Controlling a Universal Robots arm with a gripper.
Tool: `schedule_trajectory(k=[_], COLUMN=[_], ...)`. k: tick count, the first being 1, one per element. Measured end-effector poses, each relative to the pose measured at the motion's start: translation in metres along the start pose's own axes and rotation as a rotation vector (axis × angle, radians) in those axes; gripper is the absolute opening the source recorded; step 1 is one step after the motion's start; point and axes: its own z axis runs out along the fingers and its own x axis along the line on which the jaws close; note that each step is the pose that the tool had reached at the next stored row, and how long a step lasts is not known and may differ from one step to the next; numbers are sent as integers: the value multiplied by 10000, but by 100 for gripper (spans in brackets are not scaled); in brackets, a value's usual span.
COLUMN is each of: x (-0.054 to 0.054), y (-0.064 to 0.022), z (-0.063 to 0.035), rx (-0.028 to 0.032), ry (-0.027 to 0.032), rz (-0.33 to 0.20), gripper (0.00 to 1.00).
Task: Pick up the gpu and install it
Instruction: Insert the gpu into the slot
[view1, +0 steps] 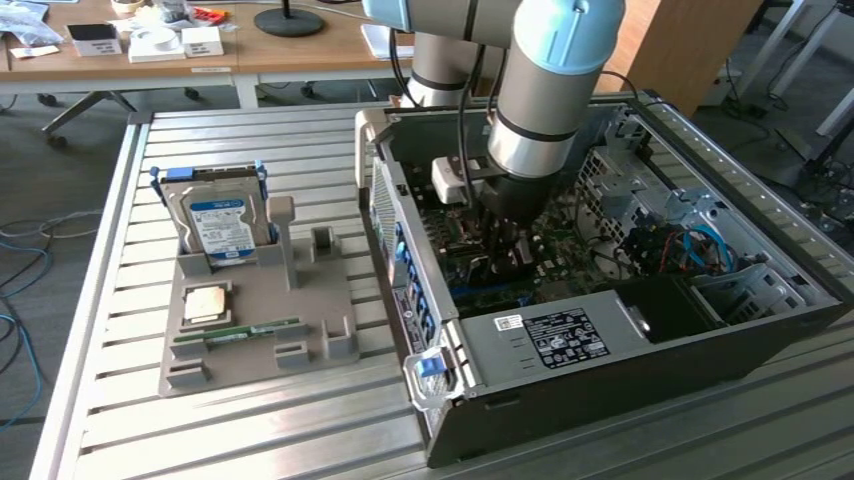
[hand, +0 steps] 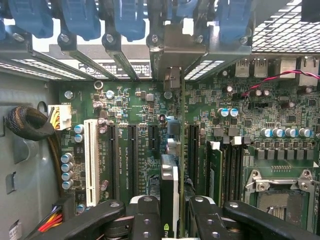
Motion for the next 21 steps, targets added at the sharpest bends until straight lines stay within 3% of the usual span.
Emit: schedule_trajectory(k=[21], x=[0], y=[2], z=[18], rx=[-3], ry=[-2], rz=[1], gripper=[27])
